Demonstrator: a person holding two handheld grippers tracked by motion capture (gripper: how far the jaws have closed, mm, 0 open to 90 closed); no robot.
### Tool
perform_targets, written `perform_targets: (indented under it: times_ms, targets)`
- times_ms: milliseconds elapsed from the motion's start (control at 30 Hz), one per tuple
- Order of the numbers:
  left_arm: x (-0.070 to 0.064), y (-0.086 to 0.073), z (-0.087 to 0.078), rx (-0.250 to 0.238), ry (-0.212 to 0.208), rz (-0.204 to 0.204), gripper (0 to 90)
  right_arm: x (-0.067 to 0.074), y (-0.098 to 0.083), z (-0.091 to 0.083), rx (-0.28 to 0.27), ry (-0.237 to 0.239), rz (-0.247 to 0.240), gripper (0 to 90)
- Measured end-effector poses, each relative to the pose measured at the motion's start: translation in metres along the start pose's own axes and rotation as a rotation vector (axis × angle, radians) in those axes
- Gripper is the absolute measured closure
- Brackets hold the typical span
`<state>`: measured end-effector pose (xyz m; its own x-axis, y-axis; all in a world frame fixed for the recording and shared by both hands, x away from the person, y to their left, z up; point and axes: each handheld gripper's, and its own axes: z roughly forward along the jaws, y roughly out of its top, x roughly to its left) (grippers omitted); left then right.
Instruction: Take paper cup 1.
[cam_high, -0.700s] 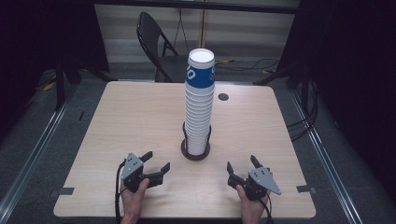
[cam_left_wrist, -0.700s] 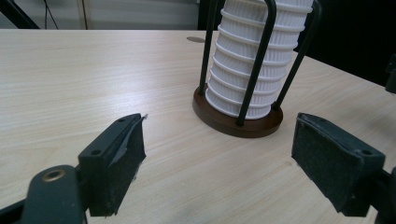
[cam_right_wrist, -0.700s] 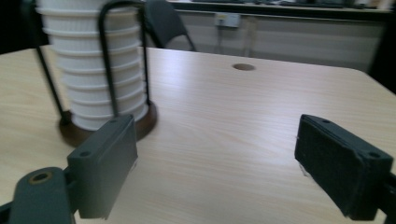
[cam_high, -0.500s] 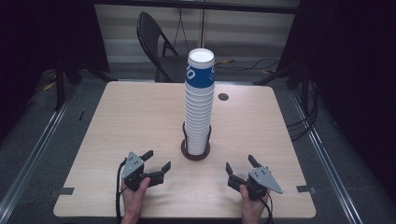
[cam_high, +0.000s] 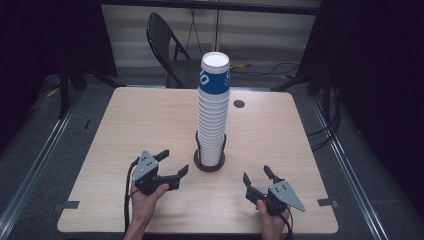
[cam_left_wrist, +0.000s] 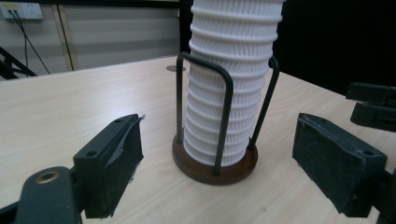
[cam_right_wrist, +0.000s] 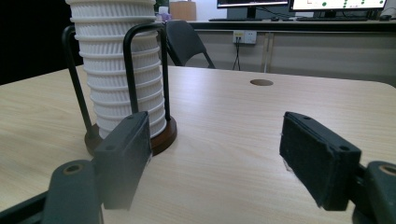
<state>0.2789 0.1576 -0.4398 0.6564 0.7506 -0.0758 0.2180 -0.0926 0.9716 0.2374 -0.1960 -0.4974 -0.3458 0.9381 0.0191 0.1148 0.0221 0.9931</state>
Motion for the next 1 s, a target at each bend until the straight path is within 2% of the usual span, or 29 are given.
perform_targets:
  times_ms: [133, 233, 367, 433, 500, 600, 733, 1000]
  targets:
    - [-0.001, 0.01, -0.001, -0.015, -0.004, 0.008, 15.8, -0.001, -0.001, -0.001, -0.016, -0.013, 0.023, 19.8]
    - [-0.001, 0.015, -0.003, -0.024, -0.012, 0.004, 15.8, -0.001, 0.0, 0.0, 0.004, -0.016, 0.026, 16.1]
    - [0.0, 0.022, -0.004, -0.02, -0.032, -0.028, 15.8, -0.002, 0.0, 0.0, -0.003, -0.021, 0.037, 13.8]
    - [0.0, 0.027, -0.005, -0.027, -0.035, -0.001, 16.0, -0.002, 0.0, 0.0, 0.001, -0.025, 0.04, 13.7]
    - [-0.001, 0.033, -0.006, -0.041, -0.049, -0.019, 15.8, -0.002, 0.0, 0.0, 0.006, -0.021, 0.035, 13.7]
    - [-0.001, 0.043, -0.007, -0.046, -0.068, -0.012, 15.7, -0.004, 0.0, 0.001, 0.012, -0.016, 0.051, 13.8]
    - [-0.002, 0.054, -0.008, -0.052, -0.083, 0.034, 15.6, -0.004, 0.001, 0.001, 0.016, -0.017, 0.051, 13.8]
    - [-0.004, 0.079, -0.007, -0.071, -0.114, 0.063, 16.0, -0.003, 0.001, 0.002, 0.026, -0.017, 0.043, 14.1]
